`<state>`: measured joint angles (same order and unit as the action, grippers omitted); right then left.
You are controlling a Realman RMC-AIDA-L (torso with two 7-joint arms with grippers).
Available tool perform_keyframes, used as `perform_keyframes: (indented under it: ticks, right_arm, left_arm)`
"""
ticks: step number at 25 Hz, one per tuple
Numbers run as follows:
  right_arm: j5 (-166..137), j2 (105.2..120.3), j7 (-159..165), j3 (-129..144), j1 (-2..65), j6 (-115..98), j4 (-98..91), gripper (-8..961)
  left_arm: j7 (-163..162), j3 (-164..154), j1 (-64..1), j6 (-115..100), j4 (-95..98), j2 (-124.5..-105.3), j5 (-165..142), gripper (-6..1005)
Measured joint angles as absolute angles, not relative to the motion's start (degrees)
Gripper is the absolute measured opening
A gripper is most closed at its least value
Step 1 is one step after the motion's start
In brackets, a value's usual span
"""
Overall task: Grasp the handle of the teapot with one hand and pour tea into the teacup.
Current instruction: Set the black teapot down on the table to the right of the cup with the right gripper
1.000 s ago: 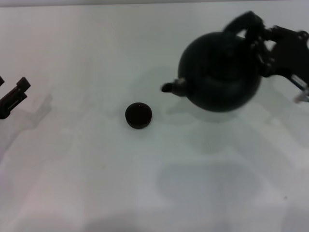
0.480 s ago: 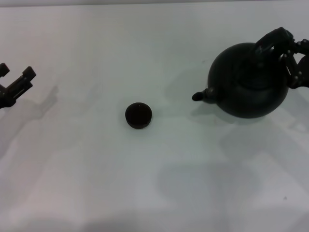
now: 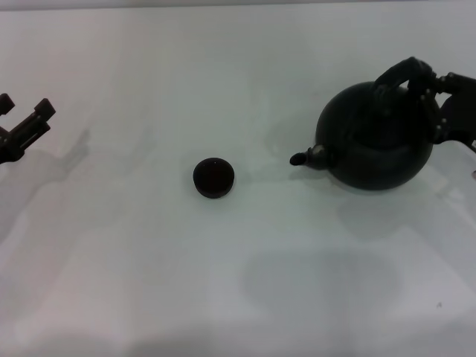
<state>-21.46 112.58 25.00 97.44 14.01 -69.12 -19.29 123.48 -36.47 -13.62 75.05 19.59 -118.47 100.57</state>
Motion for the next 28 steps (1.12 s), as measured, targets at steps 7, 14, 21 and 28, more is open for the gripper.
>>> perform_keyframes:
  ticks: [7, 14, 21, 28]
  right_arm:
    - [-21.5, 113.21, 23.1, 97.2, 15.0, -69.0, -16.6, 107]
    - [-21.1, 113.74, 19.6, 97.1, 14.4, -69.0, -16.4, 107]
    - [-21.3, 113.93, 18.5, 97.0, 14.3, -69.0, -15.5, 107]
    - [-21.2, 113.92, 18.4, 97.0, 14.4, -68.3, -15.0, 141]
  left_arm:
    - [123.5, -36.5, -13.6, 75.1, 19.4, -118.54, 100.5, 876]
    - [123.5, -36.5, -13.6, 75.1, 19.3, -118.56, 100.4, 876]
    - [123.5, -36.6, -13.6, 75.1, 19.2, -118.61, 100.4, 876]
    - [123.5, -36.8, -13.6, 75.3, 19.2, -118.65, 100.4, 875]
